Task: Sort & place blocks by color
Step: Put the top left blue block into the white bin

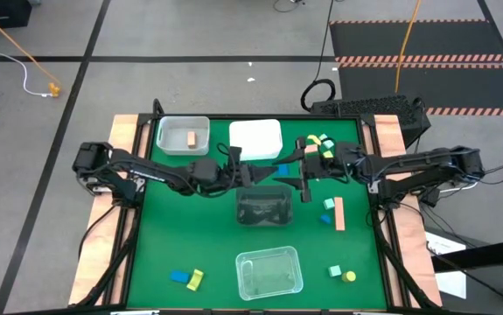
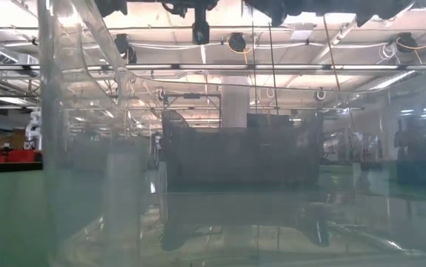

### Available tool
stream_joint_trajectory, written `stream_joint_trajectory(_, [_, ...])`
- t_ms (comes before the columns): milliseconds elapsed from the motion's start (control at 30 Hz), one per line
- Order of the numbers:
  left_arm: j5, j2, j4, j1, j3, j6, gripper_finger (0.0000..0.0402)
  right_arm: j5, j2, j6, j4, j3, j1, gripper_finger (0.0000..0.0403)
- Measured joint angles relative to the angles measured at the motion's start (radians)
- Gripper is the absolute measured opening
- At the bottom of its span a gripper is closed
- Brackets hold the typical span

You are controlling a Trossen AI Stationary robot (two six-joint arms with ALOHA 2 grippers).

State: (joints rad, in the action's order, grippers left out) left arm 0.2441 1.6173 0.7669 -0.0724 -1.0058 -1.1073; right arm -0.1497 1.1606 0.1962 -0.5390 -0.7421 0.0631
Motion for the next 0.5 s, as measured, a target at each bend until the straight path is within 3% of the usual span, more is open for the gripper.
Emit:
stream_joint_trajectory(300, [-0.012, -0.01, 0.004, 0.001, 0.0, 0.021, 0.0, 0.0, 0.0, -0.001, -0.007, 0.001, 0.0, 0.0121])
stream_joint_trajectory(500, [-0.012, -0.01, 0.003, 0.001, 0.0, 0.022, 0.0, -0.005, 0.0, -0.038, -0.007, 0.001, 0.0, 0.0114])
